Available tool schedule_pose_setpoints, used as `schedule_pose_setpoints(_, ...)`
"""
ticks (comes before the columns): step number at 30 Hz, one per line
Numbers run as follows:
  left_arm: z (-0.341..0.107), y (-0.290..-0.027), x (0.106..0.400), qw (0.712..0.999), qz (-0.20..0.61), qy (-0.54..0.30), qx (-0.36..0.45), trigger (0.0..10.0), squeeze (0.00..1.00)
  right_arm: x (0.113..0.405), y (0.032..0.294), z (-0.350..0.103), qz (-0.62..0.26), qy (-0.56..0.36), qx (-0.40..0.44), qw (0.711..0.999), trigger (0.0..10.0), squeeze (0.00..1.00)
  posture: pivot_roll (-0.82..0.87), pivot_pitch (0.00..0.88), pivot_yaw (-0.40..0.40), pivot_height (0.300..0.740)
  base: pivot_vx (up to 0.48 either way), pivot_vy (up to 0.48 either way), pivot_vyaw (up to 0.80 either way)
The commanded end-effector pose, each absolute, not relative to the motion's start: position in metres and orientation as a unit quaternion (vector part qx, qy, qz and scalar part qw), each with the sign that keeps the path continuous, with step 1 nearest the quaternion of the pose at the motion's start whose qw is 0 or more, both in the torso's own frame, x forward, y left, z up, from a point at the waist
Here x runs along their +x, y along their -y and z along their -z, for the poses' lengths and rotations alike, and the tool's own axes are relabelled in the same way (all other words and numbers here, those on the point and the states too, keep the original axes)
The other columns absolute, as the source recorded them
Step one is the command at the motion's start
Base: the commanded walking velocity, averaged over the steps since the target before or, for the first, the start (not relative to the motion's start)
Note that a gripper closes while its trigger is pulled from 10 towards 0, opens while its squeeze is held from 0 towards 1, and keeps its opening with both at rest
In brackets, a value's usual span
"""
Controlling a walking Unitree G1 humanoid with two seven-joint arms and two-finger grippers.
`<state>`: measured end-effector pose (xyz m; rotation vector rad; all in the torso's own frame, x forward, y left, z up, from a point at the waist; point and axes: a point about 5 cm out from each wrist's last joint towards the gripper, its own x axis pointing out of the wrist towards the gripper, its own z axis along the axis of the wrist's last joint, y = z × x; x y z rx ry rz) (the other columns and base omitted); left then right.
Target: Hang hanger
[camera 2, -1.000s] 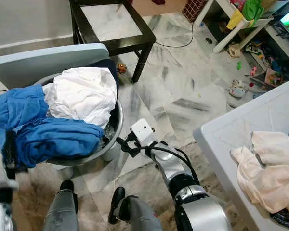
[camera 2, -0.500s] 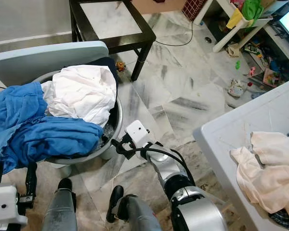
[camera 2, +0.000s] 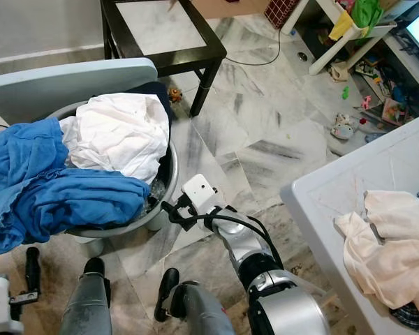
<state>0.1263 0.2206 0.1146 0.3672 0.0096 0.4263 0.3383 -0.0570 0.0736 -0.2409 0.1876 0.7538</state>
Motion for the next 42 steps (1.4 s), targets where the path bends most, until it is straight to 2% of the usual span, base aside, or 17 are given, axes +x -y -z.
schedule_pose_setpoints(1,-0.107,-0.230,0.126,0.958,-0.223,-0.020,0.181,10.0,0.66,0.330,0.067,-0.056,-0.359,-0.131,-0.120,0.916,10.0,0.00,0.53,0.418,-0.312,0.740,0.000,0.000,0.00)
schedule_pose_setpoints(3,-0.108,-0.233,0.128,0.957,-0.224,-0.019,0.183,10.0,0.66,0.330,0.067,-0.056,-0.359,-0.130,-0.120,0.916,10.0,0.00,0.53,0.418,-0.312,0.740,0.000,0.000,0.00)
schedule_pose_setpoints(4,-0.109,-0.236,0.132,0.956,-0.225,-0.015,0.187,10.0,0.60,0.330,0.067,-0.056,-0.359,-0.130,-0.120,0.916,10.0,0.00,0.53,0.417,-0.309,0.740,0.000,0.000,0.00)
schedule_pose_setpoints(6,-0.109,-0.237,0.133,0.956,-0.224,-0.014,0.188,10.0,0.60,0.330,0.067,-0.056,-0.359,-0.130,-0.120,0.916,10.0,0.00,0.53,0.417,-0.309,0.740,0.000,0.000,0.00)
schedule_pose_setpoints(9,-0.110,-0.237,0.137,0.956,-0.223,-0.010,0.189,10.0,0.50,0.330,0.067,-0.056,-0.357,-0.128,-0.119,0.918,10.0,0.00,0.52,0.413,-0.304,0.740,0.000,0.000,0.00)
schedule_pose_setpoints(10,-0.111,-0.235,0.140,0.958,-0.220,-0.007,0.187,10.0,0.42,0.331,0.067,-0.056,-0.355,-0.128,-0.118,0.918,10.0,0.00,0.52,0.413,-0.302,0.740,0.000,0.000,0.00)
schedule_pose_setpoints(11,-0.111,-0.233,0.141,0.958,-0.218,-0.006,0.185,10.0,0.42,0.331,0.068,-0.056,-0.355,-0.128,-0.118,0.919,10.0,0.00,0.52,0.413,-0.302,0.740,0.000,0.000,0.00)
schedule_pose_setpoints(12,-0.112,-0.232,0.143,0.959,-0.215,-0.004,0.184,10.0,0.17,0.331,0.068,-0.056,-0.354,-0.128,-0.118,0.919,10.0,0.00,0.52,0.413,-0.302,0.740,0.000,0.000,0.00)
schedule_pose_setpoints(13,-0.112,-0.230,0.144,0.960,-0.212,-0.003,0.183,10.0,0.17,0.331,0.068,-0.056,-0.353,-0.128,-0.118,0.919,10.0,0.00,0.52,0.413,-0.302,0.740,0.000,0.000,0.00)
schedule_pose_setpoints(14,-0.112,-0.228,0.145,0.961,-0.207,-0.001,0.183,10.0,0.00,0.331,0.069,-0.056,-0.353,-0.128,-0.118,0.919,10.0,0.00,0.52,0.414,-0.302,0.740,0.000,0.000,0.00)
schedule_pose_setpoints(19,-0.121,-0.218,0.153,0.963,-0.194,0.015,0.185,10.0,0.00,0.331,0.069,-0.056,-0.351,-0.128,-0.118,0.920,10.0,0.00,0.51,0.414,-0.301,0.740,0.000,0.000,0.00)
schedule_pose_setpoints(32,-0.137,-0.219,0.158,0.956,-0.224,0.022,0.189,10.0,0.00,0.332,0.070,-0.057,-0.348,-0.127,-0.119,0.921,10.0,0.00,0.51,0.409,-0.301,0.740,0.000,0.000,0.00)
schedule_pose_setpoints(36,-0.136,-0.210,0.162,0.961,-0.189,0.007,0.202,10.0,0.00,0.331,0.071,-0.056,-0.347,-0.128,-0.119,0.922,10.0,0.00,0.51,0.410,-0.302,0.740,0.000,0.000,0.00)
schedule_pose_setpoints(42,-0.124,-0.207,0.160,0.965,-0.182,-0.026,0.185,10.0,0.00,0.332,0.071,-0.057,-0.345,-0.127,-0.119,0.922,10.0,0.00,0.50,0.409,-0.301,0.740,0.000,0.000,0.00)
